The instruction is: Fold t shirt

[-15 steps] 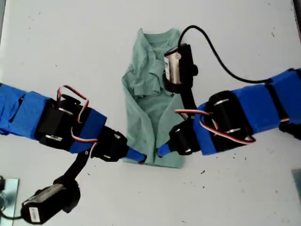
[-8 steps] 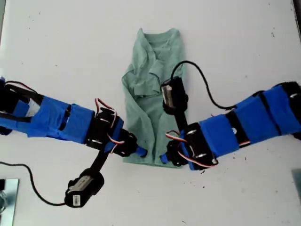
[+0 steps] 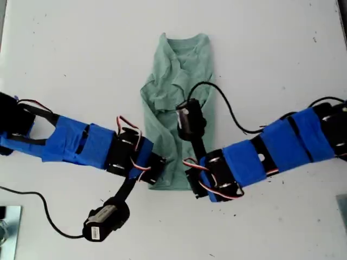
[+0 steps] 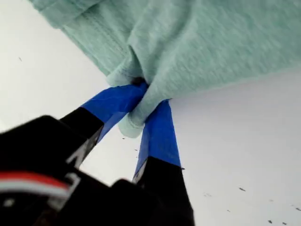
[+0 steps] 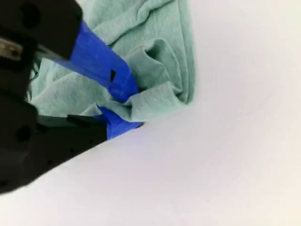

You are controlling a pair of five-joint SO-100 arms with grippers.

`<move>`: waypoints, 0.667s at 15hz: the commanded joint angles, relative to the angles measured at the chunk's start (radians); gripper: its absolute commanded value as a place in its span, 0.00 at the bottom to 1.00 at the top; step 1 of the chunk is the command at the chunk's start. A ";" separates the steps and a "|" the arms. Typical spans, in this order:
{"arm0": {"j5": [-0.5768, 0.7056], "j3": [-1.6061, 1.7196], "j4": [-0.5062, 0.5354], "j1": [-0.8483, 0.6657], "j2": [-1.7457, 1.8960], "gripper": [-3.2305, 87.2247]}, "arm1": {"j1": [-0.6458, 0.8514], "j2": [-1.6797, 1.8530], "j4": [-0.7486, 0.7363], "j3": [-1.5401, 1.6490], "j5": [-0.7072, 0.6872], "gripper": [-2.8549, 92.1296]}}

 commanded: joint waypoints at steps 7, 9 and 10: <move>0.041 -0.012 -0.132 0.172 0.290 0.03 | -0.041 0.480 -0.032 0.066 -0.230 0.03; 0.046 0.028 -0.038 0.023 0.359 0.03 | 0.133 0.502 -0.018 0.109 -0.364 0.03; 0.081 0.061 -0.021 -0.066 0.408 0.03 | 0.238 0.502 -0.026 0.140 -0.440 0.03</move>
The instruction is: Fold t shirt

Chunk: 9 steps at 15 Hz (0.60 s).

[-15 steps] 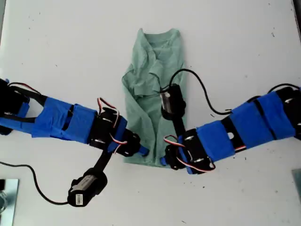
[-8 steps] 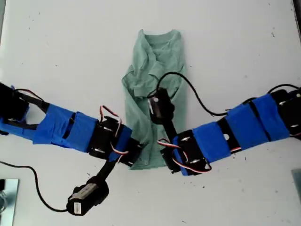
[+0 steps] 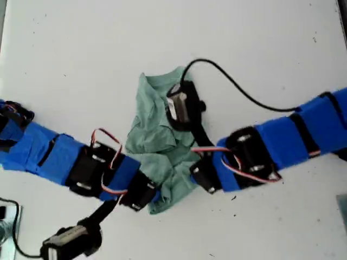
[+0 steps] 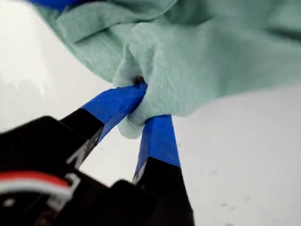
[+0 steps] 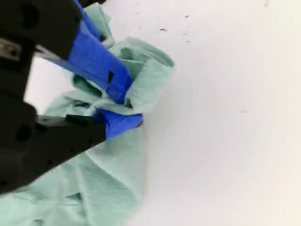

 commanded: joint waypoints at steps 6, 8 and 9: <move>0.199 0.072 0.109 -0.482 0.222 0.34 | 0.494 0.086 -0.137 0.040 -0.302 0.47; 0.163 0.153 0.124 -0.541 0.387 0.41 | 0.577 0.239 -0.155 0.129 -0.339 0.41; 0.160 0.238 0.114 -0.617 0.529 0.40 | 0.623 0.391 -0.275 0.259 -0.402 0.37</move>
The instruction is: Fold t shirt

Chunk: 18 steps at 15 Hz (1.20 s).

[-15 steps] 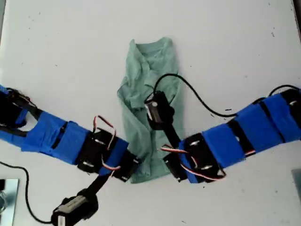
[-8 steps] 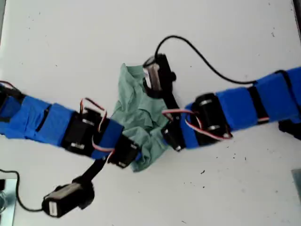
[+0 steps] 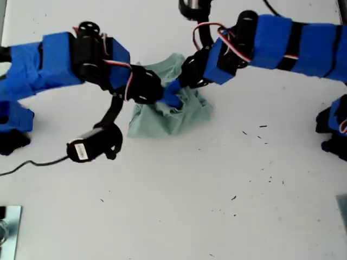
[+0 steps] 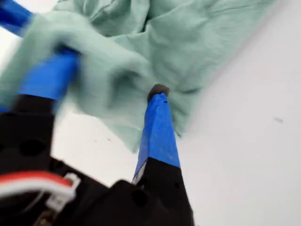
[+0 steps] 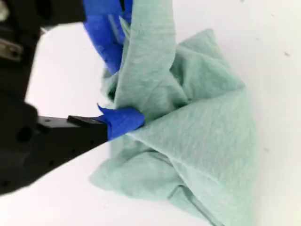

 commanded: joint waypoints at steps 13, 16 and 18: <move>-0.270 1.881 -0.430 -0.144 1.936 0.24 | 0.018 1.939 0.000 1.700 0.267 0.29; -0.298 2.068 -0.348 -0.057 2.137 0.22 | 0.097 1.902 0.034 1.878 0.396 0.27; -0.256 2.071 -0.351 0.034 2.145 0.21 | 0.107 1.936 0.038 1.875 0.351 0.26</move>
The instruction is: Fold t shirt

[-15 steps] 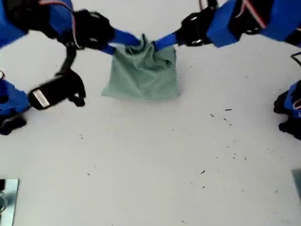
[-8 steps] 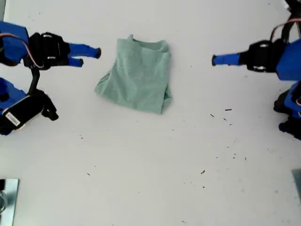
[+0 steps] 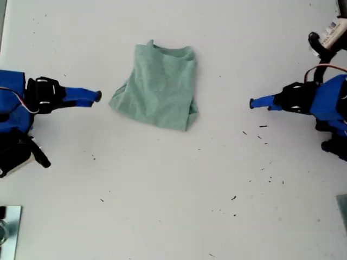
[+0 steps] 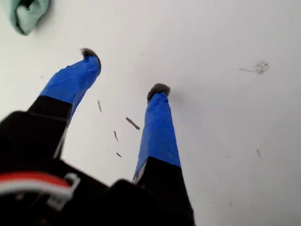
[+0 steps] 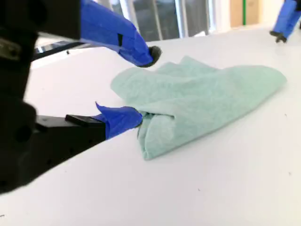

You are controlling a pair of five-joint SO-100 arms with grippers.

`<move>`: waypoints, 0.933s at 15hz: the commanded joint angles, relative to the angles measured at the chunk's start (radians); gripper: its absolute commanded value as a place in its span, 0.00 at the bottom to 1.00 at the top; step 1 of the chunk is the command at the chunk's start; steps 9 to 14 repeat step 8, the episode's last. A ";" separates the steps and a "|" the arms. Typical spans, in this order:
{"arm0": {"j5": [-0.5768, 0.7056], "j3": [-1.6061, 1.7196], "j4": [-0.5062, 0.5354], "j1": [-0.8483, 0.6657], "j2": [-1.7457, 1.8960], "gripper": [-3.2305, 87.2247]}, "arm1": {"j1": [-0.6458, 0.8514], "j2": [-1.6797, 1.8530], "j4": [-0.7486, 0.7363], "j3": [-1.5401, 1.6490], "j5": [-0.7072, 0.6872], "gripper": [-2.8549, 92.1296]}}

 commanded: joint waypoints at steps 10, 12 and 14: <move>0.006 0.014 0.005 0.172 0.015 0.21 | 0.023 0.011 0.011 0.048 -0.420 0.22; 0.006 0.014 0.005 0.172 0.015 0.21 | 0.023 0.011 0.011 0.048 -0.420 0.22; 0.006 0.014 0.005 0.172 0.015 0.21 | 0.023 0.011 0.011 0.048 -0.420 0.22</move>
